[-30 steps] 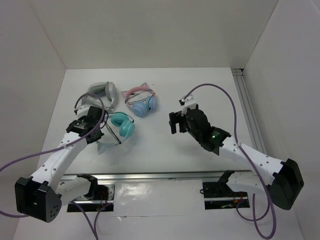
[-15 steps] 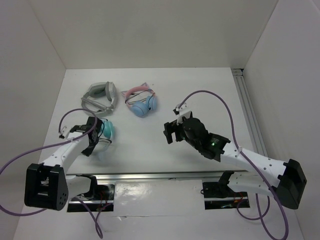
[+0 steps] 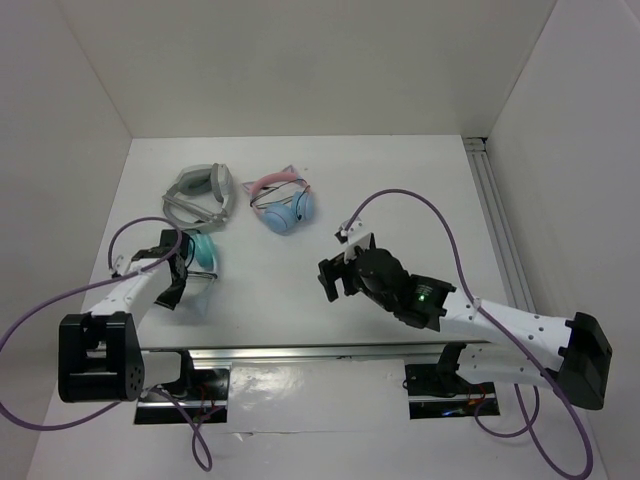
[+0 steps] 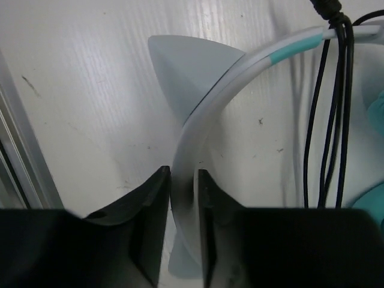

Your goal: Wrap the headphones

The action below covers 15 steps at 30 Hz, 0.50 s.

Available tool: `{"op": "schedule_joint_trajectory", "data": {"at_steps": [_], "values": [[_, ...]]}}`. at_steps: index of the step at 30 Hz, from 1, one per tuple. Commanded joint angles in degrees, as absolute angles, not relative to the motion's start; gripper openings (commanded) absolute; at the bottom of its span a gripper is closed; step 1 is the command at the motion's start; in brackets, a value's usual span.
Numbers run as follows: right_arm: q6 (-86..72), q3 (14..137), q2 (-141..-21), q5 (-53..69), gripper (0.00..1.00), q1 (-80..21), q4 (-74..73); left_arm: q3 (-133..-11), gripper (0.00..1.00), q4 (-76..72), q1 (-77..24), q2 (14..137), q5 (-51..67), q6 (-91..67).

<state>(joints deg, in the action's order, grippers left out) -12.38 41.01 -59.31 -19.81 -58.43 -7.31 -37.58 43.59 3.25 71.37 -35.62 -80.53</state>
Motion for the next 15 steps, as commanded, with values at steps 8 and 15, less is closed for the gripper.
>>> {"op": "schedule_joint_trajectory", "data": {"at_steps": [8, 15], "values": [[-13.45, 42.89, -58.45, -24.17, 0.94, -61.44, -7.65, -38.85, 0.96, 44.47, 4.04, 66.02, -32.70, -77.96], [-16.17, 46.66, -58.45, -25.83, 1.00, -63.02, -9.75, -46.04, 1.00, 48.43, 4.04, 50.66, -32.44, -71.56]]}}
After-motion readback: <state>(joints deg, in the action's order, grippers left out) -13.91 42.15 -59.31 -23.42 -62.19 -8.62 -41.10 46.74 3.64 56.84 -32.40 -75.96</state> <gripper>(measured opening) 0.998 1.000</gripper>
